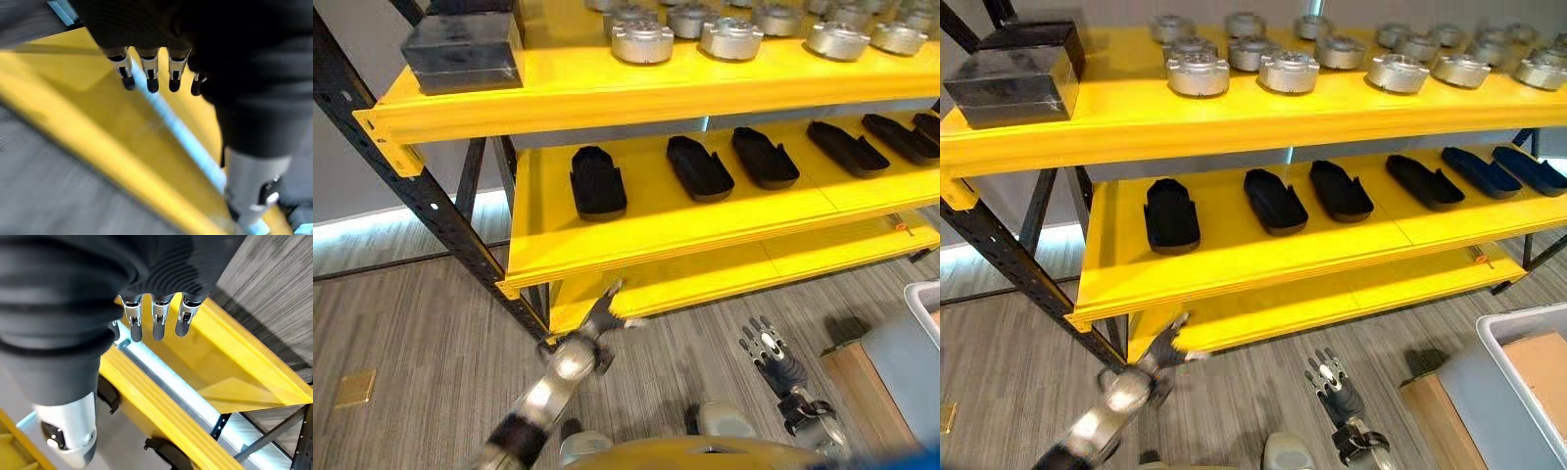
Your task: Move parts from the plastic box to the shelf.
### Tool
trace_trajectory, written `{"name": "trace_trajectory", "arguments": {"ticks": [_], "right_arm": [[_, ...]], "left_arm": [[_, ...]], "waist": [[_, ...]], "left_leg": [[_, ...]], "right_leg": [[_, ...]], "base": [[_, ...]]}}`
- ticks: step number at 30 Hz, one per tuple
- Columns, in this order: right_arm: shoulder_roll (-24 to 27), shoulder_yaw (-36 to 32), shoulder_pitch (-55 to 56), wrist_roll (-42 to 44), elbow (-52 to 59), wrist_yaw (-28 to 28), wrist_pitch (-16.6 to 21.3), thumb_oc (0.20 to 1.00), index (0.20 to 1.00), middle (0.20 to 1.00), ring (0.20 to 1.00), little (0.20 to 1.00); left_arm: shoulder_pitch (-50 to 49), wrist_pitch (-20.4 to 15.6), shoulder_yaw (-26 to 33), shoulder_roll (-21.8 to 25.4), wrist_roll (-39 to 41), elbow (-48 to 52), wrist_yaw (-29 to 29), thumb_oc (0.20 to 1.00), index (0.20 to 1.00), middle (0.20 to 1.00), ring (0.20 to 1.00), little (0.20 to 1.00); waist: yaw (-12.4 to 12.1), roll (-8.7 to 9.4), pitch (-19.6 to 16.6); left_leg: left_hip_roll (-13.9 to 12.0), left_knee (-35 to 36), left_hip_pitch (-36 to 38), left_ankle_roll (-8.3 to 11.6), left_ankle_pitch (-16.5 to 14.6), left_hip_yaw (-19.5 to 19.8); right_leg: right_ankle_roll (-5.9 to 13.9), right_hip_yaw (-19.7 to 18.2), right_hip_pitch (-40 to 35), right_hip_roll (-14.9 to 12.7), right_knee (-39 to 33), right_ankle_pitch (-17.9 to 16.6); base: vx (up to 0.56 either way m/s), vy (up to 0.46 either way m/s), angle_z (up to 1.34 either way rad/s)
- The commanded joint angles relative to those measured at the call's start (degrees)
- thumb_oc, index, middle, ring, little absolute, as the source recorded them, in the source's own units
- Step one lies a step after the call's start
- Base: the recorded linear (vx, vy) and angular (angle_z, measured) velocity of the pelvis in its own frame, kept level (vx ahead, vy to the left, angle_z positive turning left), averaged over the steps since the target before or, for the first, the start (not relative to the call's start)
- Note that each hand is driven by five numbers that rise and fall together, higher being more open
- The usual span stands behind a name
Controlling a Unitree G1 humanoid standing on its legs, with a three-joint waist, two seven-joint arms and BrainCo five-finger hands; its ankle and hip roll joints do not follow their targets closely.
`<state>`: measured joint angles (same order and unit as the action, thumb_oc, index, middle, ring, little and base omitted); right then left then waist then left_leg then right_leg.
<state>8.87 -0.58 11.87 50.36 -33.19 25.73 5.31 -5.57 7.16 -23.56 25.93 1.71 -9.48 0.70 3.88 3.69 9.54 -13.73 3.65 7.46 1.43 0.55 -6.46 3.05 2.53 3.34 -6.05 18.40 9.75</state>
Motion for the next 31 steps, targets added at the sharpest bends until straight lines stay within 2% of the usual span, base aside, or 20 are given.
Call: {"name": "trace_trajectory", "arguments": {"ticks": [1, 4, 5, 8, 9, 11, 16, 31], "right_arm": [[-3.4, -0.2, -4.5, -0.1, 2.9, -1.2, 0.0, 1.000, 1.000, 1.000, 1.000, 1.000], [-5.5, 0.5, -5.3, -1.0, 2.5, -2.7, -0.3, 1.000, 1.000, 1.000, 1.000, 1.000], [-5.6, 0.6, -5.2, -1.0, 2.6, -2.7, -0.3, 1.000, 1.000, 1.000, 1.000, 1.000], [-9.3, -0.3, -6.0, -1.4, 3.6, -5.3, 0.4, 1.000, 1.000, 1.000, 1.000, 1.000], [-10.2, -0.4, -5.8, -2.1, 3.9, -6.0, 0.3, 1.000, 1.000, 1.000, 1.000, 1.000], [-10.7, -0.5, -6.0, -3.4, 3.6, -6.4, 0.8, 1.000, 1.000, 1.000, 1.000, 1.000], [-11.6, -1.6, -6.6, -4.4, 2.4, -7.1, 1.5, 1.000, 1.000, 1.000, 1.000, 1.000], [-11.7, -0.2, -5.9, -3.9, 3.3, -7.2, 1.2, 1.000, 1.000, 1.000, 1.000, 1.000]], "left_arm": [[1.1, -3.8, 5.3, -3.4, 9.1, 8.1, -5.1, 1.000, 1.000, 1.000, 1.000, 1.000], [-2.3, -5.9, 5.6, -5.9, 16.4, 8.4, -10.2, 1.000, 1.000, 1.000, 1.000, 1.000], [-2.4, -6.0, 5.7, -5.9, 16.5, 8.3, -10.4, 1.000, 1.000, 1.000, 1.000, 1.000], [-4.1, -7.9, 10.4, -9.9, 21.0, 7.5, -11.8, 1.000, 1.000, 1.000, 1.000, 1.000], [-4.8, -9.4, 11.9, -9.0, 20.7, 8.6, -11.5, 1.000, 1.000, 1.000, 1.000, 1.000], [-5.0, -10.5, 14.0, -10.4, 20.7, 7.3, -10.4, 1.000, 1.000, 1.000, 1.000, 1.000], [-5.1, -10.1, 14.9, -14.5, 23.8, 3.2, -10.9, 1.000, 1.000, 1.000, 1.000, 1.000], [-6.6, -10.5, 13.7, -15.7, 25.4, 0.8, -10.5, 1.000, 1.000, 1.000, 1.000, 1.000]], "waist": [[1.9, 1.92, 1.4], [1.7, 1.16, -0.6], [1.7, 1.15, -0.8], [1.1, 0.56, -3.0], [0.8, 0.57, -4.1], [0.6, 0.59, -5.7], [1.0, -0.18, -8.2], [1.4, -0.71, -10.5]], "left_leg": [[-1.9, 1.3, 2.7, 0.02, 4.8, 0.2], [-1.9, 1.3, 2.7, -0.13, 5.0, 0.1], [-1.9, 1.3, 2.7, -0.12, 4.9, 0.0], [-1.5, 1.3, 2.5, -0.28, 5.3, 0.4], [-1.3, 1.3, 2.2, -0.28, 5.2, 0.7], [-0.8, 1.3, 1.9, -0.26, 4.8, 1.1], [-0.1, 1.3, 2.0, -0.19, 4.5, 1.2], [0.4, 1.3, 2.1, 0.61, 3.8, 1.0]], "right_leg": [[-2.56, 1.6, -5.6, -0.7, -20.0, -17.3], [-2.06, 1.2, -6.2, -0.6, -19.8, -16.8], [-2.05, 1.2, -6.1, -0.5, -19.9, -16.8], [-1.60, 0.6, -6.5, -0.3, -19.9, -16.4], [-1.40, 0.6, -6.4, -0.3, -20.3, -16.3], [-1.26, 0.5, -6.3, -0.6, -20.3, -16.4], [-0.95, -0.3, -5.7, -0.6, -19.0, -16.2], [-0.40, -1.1, -5.5, -0.5, -18.5, -16.5]], "base": [[-0.09, 0.103, 0.10], [-0.04, 0.061, -0.07], [-0.04, 0.061, 0.08], [-0.05, 0.075, 0.03], [-0.10, 0.121, 0.01], [-0.09, 0.098, 0.02], [-0.04, 0.060, -0.02], [0.00, 0.006, -0.01]]}}
